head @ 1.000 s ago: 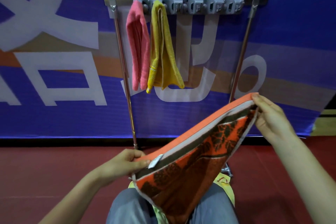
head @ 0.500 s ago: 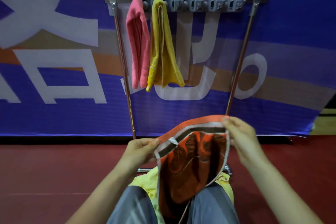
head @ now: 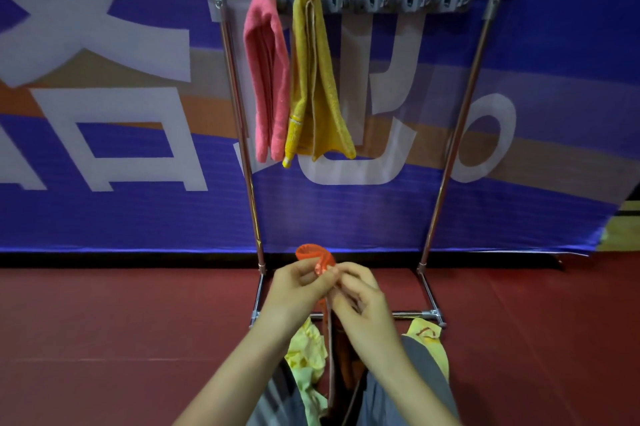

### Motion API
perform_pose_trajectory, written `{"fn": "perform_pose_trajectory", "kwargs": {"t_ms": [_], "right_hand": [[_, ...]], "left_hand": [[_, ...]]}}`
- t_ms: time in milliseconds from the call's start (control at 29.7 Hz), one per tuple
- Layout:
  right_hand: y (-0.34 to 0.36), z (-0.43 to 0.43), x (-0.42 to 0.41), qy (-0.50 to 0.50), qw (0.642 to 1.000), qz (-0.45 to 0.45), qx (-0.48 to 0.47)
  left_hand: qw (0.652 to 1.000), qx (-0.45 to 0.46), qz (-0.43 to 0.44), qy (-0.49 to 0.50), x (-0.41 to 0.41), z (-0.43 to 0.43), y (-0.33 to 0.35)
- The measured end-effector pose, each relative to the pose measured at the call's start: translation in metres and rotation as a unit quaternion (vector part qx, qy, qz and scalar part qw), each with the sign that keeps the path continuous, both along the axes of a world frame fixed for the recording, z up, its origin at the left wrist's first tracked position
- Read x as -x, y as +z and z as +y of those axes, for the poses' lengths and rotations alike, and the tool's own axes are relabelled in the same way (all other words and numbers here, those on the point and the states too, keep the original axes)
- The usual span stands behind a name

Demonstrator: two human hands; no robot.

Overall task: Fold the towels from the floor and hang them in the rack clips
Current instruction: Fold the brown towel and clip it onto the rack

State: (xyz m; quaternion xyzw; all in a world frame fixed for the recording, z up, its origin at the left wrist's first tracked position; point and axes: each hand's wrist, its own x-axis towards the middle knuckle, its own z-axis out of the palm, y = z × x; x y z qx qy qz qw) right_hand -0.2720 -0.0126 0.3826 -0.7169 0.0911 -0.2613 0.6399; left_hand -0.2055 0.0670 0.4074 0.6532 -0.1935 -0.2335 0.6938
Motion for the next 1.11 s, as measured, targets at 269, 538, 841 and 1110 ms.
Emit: {"fn": "perform_pose_trajectory", "kwargs": {"t_ms": [269, 538, 841, 1110], "right_hand": [[-0.011, 0.000, 0.007, 0.102, 0.994, 0.022, -0.041], [-0.009, -0.030, 0.014, 0.113, 0.989, 0.076, 0.058], [0.001, -0.063, -0.001, 0.105, 0.957, 0.146, 0.226], [0.008, -0.087, -0.004, 0.067, 0.911, 0.218, 0.343]], "left_hand": [[0.998, -0.018, -0.045, -0.030, -0.008, 0.005, -0.005], [0.908, -0.233, -0.328, -0.121, -0.020, 0.028, -0.003], [0.766, -0.294, -0.547, -0.167, -0.025, 0.034, 0.029], [0.665, -0.298, -0.671, -0.135, -0.029, 0.045, 0.049]]}}
